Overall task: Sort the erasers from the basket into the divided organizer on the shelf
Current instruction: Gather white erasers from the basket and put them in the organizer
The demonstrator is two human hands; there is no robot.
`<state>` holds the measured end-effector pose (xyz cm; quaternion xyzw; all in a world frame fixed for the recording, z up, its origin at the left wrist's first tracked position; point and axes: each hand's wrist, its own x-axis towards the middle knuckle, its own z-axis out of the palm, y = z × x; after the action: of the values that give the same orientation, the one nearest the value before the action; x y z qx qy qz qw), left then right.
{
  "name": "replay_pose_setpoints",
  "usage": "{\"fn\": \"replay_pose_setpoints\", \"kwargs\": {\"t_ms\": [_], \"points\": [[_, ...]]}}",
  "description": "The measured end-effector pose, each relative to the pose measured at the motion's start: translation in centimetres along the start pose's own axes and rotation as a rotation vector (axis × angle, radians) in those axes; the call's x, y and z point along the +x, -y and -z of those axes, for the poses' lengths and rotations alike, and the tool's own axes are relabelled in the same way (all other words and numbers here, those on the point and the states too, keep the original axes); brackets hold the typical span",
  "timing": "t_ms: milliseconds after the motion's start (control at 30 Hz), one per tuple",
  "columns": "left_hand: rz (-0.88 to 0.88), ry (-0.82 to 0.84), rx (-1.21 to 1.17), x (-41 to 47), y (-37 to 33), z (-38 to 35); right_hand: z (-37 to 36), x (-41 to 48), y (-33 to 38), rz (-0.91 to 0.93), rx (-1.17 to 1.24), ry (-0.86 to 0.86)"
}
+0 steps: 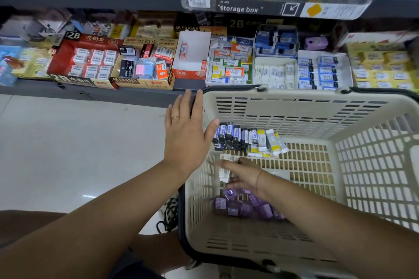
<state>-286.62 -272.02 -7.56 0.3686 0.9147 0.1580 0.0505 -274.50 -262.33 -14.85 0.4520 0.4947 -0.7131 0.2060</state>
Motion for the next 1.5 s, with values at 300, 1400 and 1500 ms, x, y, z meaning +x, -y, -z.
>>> {"fn": "replay_pose_setpoints", "kwargs": {"t_ms": [300,1400,1500], "points": [[0.554,0.51,-1.432,1.7,-11.0,6.6,4.1,-13.1,11.6,0.396,-0.175,-0.082],[0.664,0.373,-1.961,9.7,-12.3,16.6,9.2,-18.5,30.7,0.894,-1.597,-0.89],[0.705,0.365,-1.951,9.8,-11.9,16.6,9.0,-16.9,30.4,0.972,-1.606,-0.945]]}}
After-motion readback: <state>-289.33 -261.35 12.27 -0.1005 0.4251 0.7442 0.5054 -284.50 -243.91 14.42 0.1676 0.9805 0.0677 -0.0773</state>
